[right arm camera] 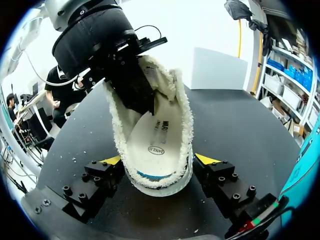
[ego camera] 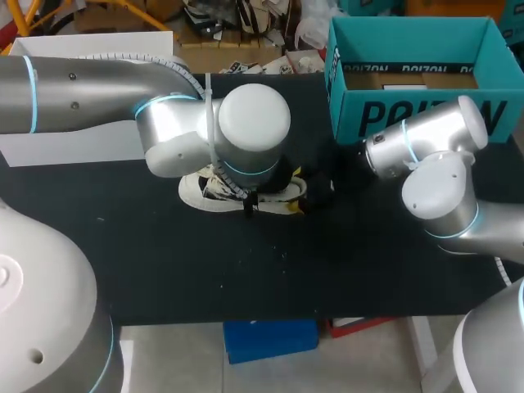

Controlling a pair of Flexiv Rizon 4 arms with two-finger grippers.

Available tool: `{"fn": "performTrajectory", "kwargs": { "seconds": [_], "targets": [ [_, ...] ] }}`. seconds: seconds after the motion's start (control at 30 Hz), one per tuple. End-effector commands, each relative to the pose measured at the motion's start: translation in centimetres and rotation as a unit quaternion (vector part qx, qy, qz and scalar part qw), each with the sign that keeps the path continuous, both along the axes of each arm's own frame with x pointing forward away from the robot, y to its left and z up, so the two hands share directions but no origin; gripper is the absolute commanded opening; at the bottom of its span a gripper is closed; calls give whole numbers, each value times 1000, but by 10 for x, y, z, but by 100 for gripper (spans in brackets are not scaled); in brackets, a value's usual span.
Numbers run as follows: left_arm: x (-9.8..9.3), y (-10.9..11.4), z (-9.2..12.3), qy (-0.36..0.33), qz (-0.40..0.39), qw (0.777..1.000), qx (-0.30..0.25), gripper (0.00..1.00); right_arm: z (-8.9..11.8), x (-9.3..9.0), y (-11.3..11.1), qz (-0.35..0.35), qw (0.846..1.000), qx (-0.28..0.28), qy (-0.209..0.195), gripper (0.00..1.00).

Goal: Take the shoe out of the shoebox, open the shoe tongue, remove and reinsert the insole, then place the shoe into the shoebox

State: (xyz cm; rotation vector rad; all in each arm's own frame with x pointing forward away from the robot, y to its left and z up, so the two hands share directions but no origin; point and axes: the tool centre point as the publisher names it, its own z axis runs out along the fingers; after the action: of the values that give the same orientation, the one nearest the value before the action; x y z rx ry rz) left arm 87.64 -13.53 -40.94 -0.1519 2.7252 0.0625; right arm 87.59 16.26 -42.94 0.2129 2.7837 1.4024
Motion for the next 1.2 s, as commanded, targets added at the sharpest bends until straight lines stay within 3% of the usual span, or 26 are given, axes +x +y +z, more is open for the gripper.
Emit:
{"fn": "performTrajectory", "kwargs": {
  "seconds": [0.03, 0.47, 1.2],
  "targets": [
    [1, 9, 12, 5, 2, 1000, -21, 0, 1, -1, 0, 0, 1000, -1, 1, 0],
    [-3, 17, 36, 11, 20, 998, -59, 0, 1, -1, 0, 0, 1000, -1, 1, 0],
    [-10, 10, 21, 73, 13, 991, -112, 0, 1, -1, 0, 0, 1000, -1, 1, 0]
  ]
}}
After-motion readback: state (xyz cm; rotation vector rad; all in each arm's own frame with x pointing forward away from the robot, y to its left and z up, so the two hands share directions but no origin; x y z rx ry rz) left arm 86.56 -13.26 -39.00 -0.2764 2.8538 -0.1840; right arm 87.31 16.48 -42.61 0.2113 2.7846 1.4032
